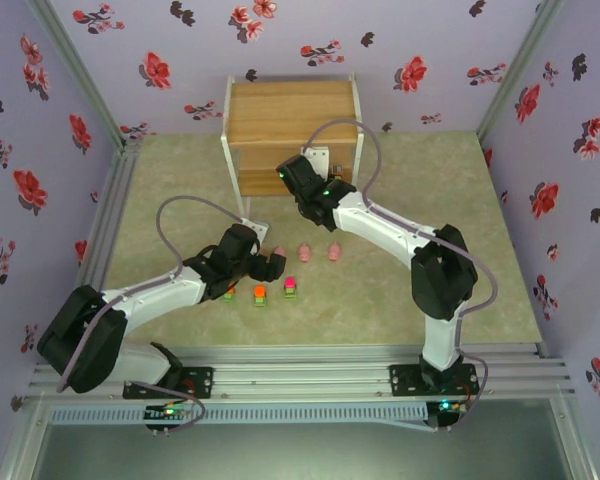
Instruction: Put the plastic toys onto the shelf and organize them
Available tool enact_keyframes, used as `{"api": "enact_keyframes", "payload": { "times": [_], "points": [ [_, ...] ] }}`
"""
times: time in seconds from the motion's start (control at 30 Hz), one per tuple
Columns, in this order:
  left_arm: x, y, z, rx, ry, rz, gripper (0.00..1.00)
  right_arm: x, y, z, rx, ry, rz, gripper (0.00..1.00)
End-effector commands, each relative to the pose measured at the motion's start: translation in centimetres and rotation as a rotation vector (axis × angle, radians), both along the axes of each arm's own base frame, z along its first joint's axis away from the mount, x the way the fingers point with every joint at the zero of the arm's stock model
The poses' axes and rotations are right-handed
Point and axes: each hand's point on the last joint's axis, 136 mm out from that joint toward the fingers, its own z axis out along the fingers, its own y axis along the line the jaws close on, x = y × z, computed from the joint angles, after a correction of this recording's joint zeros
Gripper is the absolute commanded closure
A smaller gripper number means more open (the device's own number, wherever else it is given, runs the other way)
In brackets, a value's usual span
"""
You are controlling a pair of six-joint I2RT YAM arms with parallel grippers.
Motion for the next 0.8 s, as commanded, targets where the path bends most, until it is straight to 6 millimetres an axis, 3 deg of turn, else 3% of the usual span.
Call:
{"api": "enact_keyframes", "payload": {
  "times": [0.0,0.4,0.77],
  "points": [
    [0.2,-0.2,1.0,-0.025,-0.016,-0.003,0.11,-0.4,-0.3,2.3,0.013,-0.048,-0.002,0.83],
    [0.1,-0.1,1.1,-0.028,-0.018,-0.002,0.11,-2.3,-0.4,3.3,0.02,-0.067,0.012,0.83],
    [0.1,-0.1,1.5,-0.041,-0.032,-0.001,0.1,-6.0,-0.5,3.6,0.019,-0.085,0.037,0.83]
  ]
}}
